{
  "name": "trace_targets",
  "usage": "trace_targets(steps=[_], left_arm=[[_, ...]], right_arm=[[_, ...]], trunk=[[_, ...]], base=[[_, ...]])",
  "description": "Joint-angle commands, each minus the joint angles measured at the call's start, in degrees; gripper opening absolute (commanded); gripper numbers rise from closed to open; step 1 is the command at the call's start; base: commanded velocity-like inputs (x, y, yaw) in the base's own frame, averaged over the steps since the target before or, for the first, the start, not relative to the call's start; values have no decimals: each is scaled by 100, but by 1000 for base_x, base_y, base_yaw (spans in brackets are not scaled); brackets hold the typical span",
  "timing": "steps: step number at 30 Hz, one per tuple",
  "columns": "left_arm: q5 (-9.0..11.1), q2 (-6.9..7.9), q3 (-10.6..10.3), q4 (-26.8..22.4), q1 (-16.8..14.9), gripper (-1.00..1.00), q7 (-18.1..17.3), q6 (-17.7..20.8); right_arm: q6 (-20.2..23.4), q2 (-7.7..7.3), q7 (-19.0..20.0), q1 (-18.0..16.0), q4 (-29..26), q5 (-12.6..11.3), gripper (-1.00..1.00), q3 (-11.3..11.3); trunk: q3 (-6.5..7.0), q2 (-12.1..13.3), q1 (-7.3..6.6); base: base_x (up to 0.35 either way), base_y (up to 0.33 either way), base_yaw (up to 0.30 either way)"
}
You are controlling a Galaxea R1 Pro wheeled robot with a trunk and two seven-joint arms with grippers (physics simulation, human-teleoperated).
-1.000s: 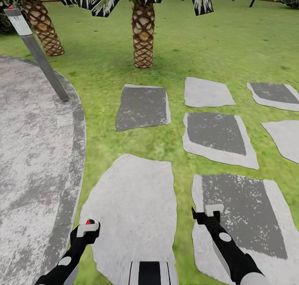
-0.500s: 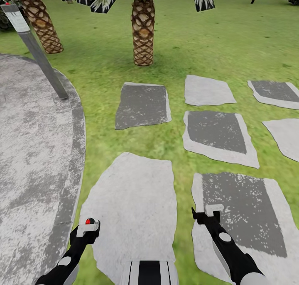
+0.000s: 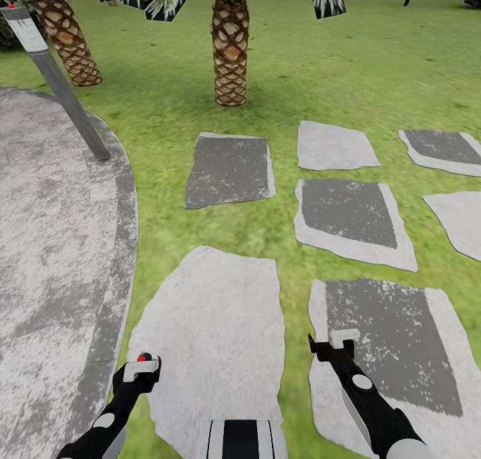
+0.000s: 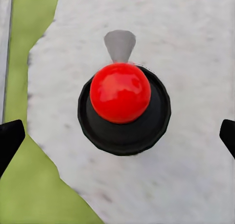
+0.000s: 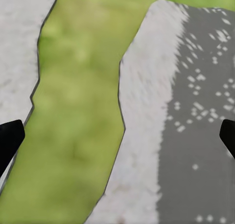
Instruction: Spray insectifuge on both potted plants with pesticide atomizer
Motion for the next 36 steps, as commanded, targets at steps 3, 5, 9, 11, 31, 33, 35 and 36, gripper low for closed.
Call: trace_targets(steps=[3,5,9,11,31,33,35,36], left_arm=[[14,-1,2,5,-2,100,-1,-18],[14,-1,1,5,-2,100,-1,-18],[14,-1,3,5,-2,100,-1,-18],[14,-1,2,5,-2,100,-1,-18],[14,-1,6,5,-2,100,-1,-18],[14,-1,7,5,-2,-100,-1,-18],[14,-1,7,5,-2,-100,-1,-14],[14,-1,8,5,-2,-100,-1,-10]], right_arm=[[-15,-2,3,-2,3,36,100,3],[-15,-2,3,-2,3,36,100,3],[-15,-2,3,-2,3,36,100,3],[-15,-2,3,-2,3,36,100,3],[-15,-2,3,-2,3,36,100,3],[-15,-2,3,-2,3,36,100,3],[-15,-2,3,-2,3,36,100,3],[-15,-2,3,-2,3,36,100,3]], trunk=[[-3,-1,0],[-3,-1,0],[-3,-1,0],[-3,-1,0],[-3,-1,0],[-3,-1,0],[-3,-1,0],[-3,-1,0]], base=[[21,0,0],[6,0,0],[1,0,0],[10,0,0],[14,0,0],[0,0,0],[0,0,0],[0,0,0]])
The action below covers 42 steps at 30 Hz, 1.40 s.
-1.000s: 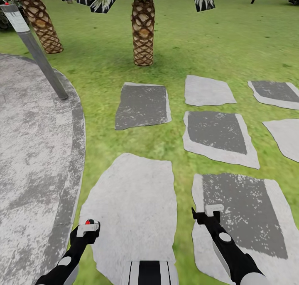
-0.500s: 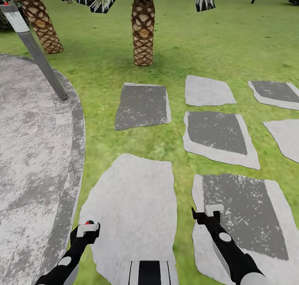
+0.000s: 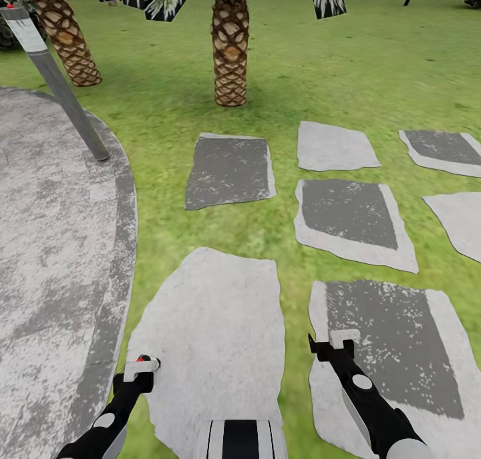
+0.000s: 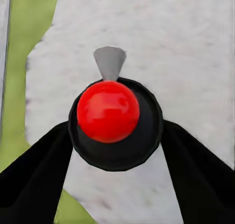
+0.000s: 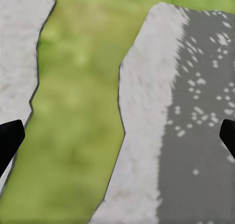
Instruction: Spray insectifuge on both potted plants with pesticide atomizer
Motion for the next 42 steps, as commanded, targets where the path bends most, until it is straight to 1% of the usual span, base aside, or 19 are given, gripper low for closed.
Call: trace_targets(steps=[1,25,42], left_arm=[[17,4,17,8,-2,-100,8,-13],[17,10,17,-1,-3,-100,8,-21],[17,0,11,-8,-8,-100,-45,-17]], right_arm=[[-15,-2,3,-2,3,36,100,3],[-15,-2,3,-2,3,36,100,3],[-23,-2,3,-2,3,36,100,1]], trunk=[[-3,-1,-1],[-3,-1,-1],[373,22,-45]], base=[[0,0,0],[0,0,0],[0,0,0]])
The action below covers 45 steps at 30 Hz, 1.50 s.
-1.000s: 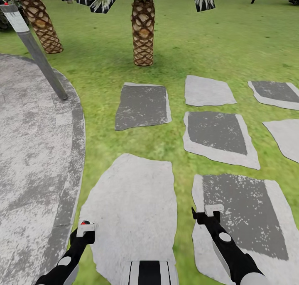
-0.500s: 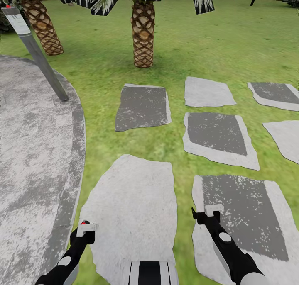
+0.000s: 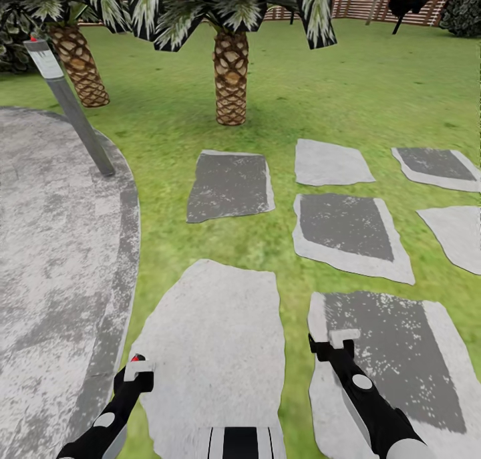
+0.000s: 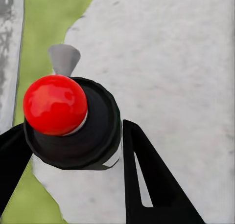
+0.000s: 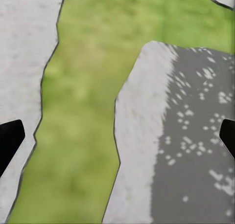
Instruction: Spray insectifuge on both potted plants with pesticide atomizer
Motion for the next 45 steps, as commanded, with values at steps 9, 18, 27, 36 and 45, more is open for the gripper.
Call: trace_targets(steps=[9,18,27,36,45], left_arm=[[15,-1,7,11,4,-100,-6,-14],[15,-1,7,11,2,-100,-6,-9],[14,9,12,2,-5,-100,11,72],[6,45,13,-30,-11,-100,11,172],[-4,50,-3,-51,-14,-100,4,189]], right_arm=[[-15,-5,2,-2,4,36,100,3],[-18,-3,3,-2,2,31,100,4],[-24,23,17,-2,4,7,100,1],[-20,2,10,-2,-41,-11,100,-34],[-16,12,-4,-2,-34,-1,100,-43]], trunk=[[197,11,-24],[396,23,-47],[617,35,-70],[879,47,-94],[1124,214,-194]], base=[[0,0,0],[0,0,0],[0,0,-64],[0,0,-202],[0,0,-219]])
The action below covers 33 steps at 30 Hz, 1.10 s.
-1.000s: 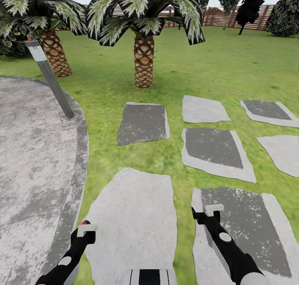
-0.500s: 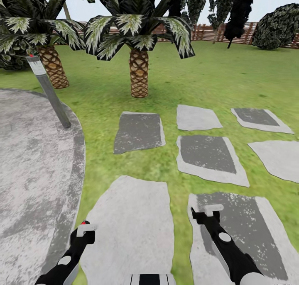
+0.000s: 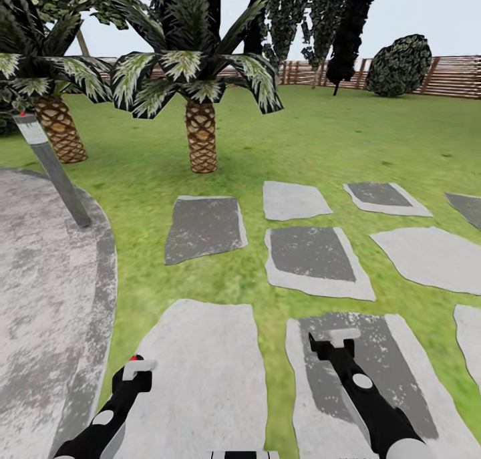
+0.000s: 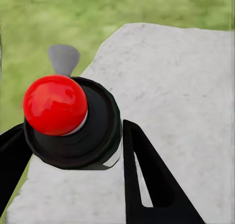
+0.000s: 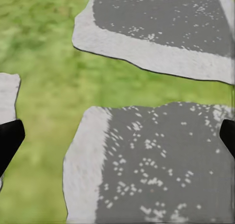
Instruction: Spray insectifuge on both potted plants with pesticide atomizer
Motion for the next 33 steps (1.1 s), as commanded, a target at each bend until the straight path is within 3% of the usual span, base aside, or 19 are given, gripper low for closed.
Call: trace_targets(steps=[1,10,22,33], left_arm=[[11,-1,7,5,-1,-100,-6,-17],[-12,-32,1,8,17,-100,16,-22],[15,-5,14,33,17,-100,1,-16],[-6,-40,-7,-5,17,-100,2,-22]], right_arm=[[-16,-4,2,-3,15,37,100,-4],[-15,-83,0,-3,116,51,100,-15],[-13,-147,-4,-3,167,46,100,-8],[-23,-138,1,-3,571,35,100,-8]], trunk=[[22,40,-23],[202,401,-221],[445,882,-485],[486,882,-485]], base=[[0,0,-222],[0,0,-83],[0,0,-243],[0,0,-261]])
